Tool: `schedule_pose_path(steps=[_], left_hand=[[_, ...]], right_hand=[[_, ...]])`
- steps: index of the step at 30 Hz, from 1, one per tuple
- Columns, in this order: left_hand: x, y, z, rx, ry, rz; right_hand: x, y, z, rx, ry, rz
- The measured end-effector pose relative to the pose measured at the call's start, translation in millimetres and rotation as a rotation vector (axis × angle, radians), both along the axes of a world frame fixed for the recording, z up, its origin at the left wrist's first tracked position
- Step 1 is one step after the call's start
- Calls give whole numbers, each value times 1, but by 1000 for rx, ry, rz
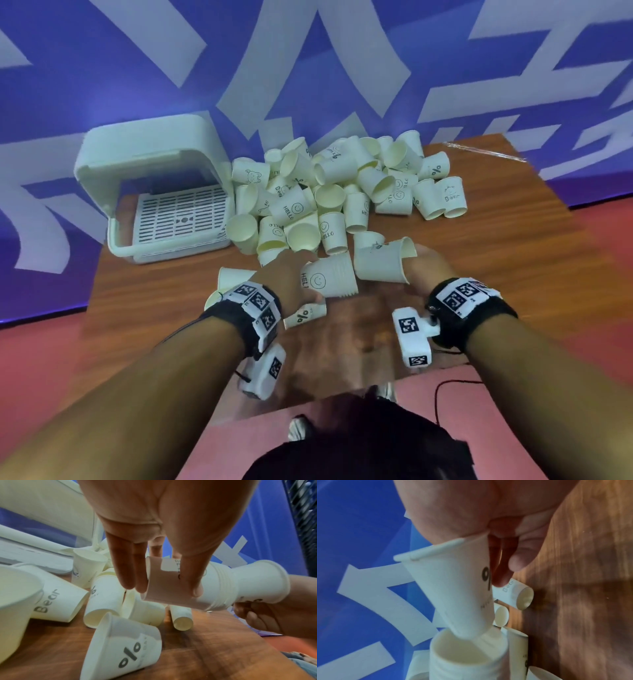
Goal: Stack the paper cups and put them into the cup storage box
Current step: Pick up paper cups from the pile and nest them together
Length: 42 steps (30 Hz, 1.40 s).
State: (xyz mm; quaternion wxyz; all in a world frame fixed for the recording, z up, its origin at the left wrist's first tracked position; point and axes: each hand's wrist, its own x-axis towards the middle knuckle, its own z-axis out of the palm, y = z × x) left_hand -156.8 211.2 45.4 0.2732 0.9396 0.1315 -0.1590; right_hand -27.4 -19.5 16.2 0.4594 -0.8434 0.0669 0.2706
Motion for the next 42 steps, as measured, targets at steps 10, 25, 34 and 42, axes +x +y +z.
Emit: schedule_pose_path(steps=[10,25,34,42], left_hand=[[53,-7,7,-26,-20,-57],[67,3,-21,100,110,243],[63,10,-4,99,63,321],[57,29,2,34,-20,350]], right_hand=[[24,43,-4,85,52,192],[82,64,-50,-398,-3,433],[97,48,-30,186,20,31],[40,101,-11,386,128,297]])
